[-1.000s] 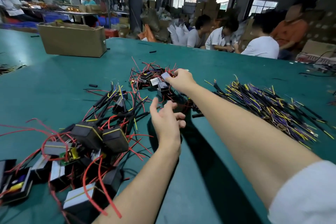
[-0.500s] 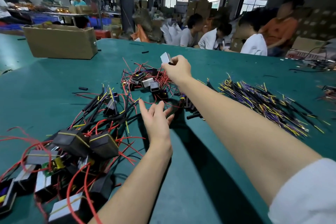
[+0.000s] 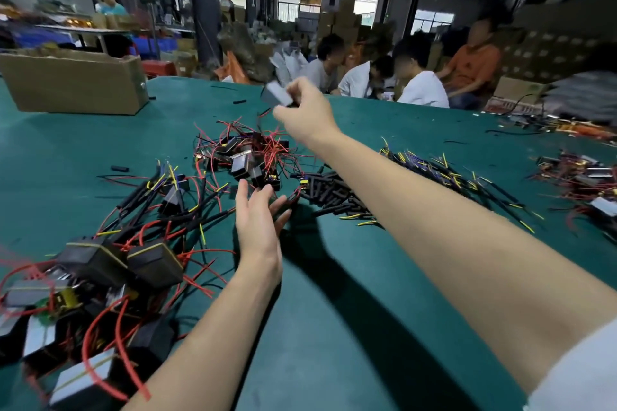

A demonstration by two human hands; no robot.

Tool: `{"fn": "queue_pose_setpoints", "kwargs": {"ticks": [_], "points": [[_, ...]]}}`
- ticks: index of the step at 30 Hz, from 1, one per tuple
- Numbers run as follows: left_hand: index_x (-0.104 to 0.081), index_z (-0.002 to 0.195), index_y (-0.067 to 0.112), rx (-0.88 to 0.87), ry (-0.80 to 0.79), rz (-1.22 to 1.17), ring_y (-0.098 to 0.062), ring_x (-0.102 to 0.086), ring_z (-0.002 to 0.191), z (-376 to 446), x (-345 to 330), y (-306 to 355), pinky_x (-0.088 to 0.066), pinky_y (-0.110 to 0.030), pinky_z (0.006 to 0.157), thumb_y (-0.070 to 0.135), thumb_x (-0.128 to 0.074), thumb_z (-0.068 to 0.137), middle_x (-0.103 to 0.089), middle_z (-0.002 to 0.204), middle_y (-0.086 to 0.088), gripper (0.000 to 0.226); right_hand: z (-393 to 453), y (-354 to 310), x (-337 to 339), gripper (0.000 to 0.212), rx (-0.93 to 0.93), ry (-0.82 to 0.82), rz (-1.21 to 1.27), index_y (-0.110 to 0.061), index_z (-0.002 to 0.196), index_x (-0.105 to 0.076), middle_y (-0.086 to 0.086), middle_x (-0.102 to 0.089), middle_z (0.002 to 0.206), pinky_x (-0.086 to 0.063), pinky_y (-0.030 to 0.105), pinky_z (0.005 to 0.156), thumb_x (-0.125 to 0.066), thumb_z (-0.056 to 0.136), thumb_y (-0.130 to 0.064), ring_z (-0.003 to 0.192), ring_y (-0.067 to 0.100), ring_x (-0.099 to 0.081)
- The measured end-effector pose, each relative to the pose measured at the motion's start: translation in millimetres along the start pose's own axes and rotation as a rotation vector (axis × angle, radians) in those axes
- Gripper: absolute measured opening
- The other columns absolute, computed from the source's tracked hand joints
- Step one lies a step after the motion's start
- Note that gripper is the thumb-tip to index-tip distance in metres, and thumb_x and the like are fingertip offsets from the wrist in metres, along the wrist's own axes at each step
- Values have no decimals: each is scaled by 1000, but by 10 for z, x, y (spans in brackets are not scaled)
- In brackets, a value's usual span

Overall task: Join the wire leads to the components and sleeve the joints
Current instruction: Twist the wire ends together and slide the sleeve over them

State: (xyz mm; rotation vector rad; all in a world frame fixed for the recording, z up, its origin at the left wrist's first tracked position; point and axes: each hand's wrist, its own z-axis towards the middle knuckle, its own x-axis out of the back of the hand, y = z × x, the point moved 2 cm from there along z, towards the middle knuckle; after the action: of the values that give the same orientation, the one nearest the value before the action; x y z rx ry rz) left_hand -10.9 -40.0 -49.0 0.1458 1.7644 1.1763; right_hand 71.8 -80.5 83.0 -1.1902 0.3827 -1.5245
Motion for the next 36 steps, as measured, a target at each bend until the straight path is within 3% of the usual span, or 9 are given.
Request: {"fn": "queue_pose_setpoints", "kwargs": {"ticks": [3,6,10,14,20,25,28,32,36], "points": [[-29,147,24,8,-5,14,-18,-60,92,-20,0,9,-49,-24,71,12,-48,97,-46,126,5,55,-121,48,-26,7,-186,-372,-261,-9,86,-53,10,-64,86,-34,15,37,-59,84,-10,74,24,-65],[-27,148,21,7,-6,15,-12,-61,80,-46,-1,25,-49,-24,70,11,-47,97,-43,130,3,55,-219,204,-37,15,-235,-410,-267,-10,71,-54,12,-69,81,-39,13,39,-56,86,-12,68,24,-66],[-25,149,19,6,10,-2,-11,-58,85,-70,17,56,-48,-23,69,10,-47,97,-41,140,-1,57,-182,321,145,17,-141,26,36,-16,79,-45,17,-67,95,-50,38,77,-59,88,-15,84,33,-65],[-22,150,18,19,14,-3,-15,-56,97,-74,9,60,-47,-23,73,10,-47,98,-36,148,-6,59,-174,166,571,21,119,398,551,-20,88,-45,24,-62,100,-48,44,82,-58,91,-4,89,35,-59],[-28,147,15,1,-34,126,-19,-54,115,-131,-33,84,-46,-28,86,9,-46,98,-40,146,-8,52,-406,52,693,18,87,27,330,-19,86,-47,27,-65,111,-42,27,75,-60,91,-6,90,21,-59],[-42,141,19,-456,-212,681,-2,-38,130,-390,-171,149,-30,-31,112,14,-53,96,-46,139,5,46,-719,-34,858,13,163,-68,448,-11,92,-47,11,-71,104,-44,10,72,-56,91,-2,93,9,-67],[-33,146,21,-453,-307,688,-4,-28,136,-474,-254,160,-20,-36,118,20,-47,99,-37,148,6,49,-898,-39,942,13,209,-154,539,-8,97,-46,6,-73,101,-44,16,79,-55,86,-6,102,16,-66],[-34,143,10,-311,-442,491,-4,-52,115,-559,-376,232,-39,-17,101,8,-42,100,-56,129,-4,44,-1071,62,1084,14,141,-285,691,-13,94,-48,10,-72,104,-41,37,90,-47,81,-11,110,30,-63],[-66,101,11,-331,-442,457,-3,-64,70,-633,-398,260,-50,-13,68,3,-48,97,-71,72,6,20,-1215,295,1300,9,2,-327,613,-11,91,-48,13,-71,89,-46,25,60,-50,83,-14,72,24,-66]]}}
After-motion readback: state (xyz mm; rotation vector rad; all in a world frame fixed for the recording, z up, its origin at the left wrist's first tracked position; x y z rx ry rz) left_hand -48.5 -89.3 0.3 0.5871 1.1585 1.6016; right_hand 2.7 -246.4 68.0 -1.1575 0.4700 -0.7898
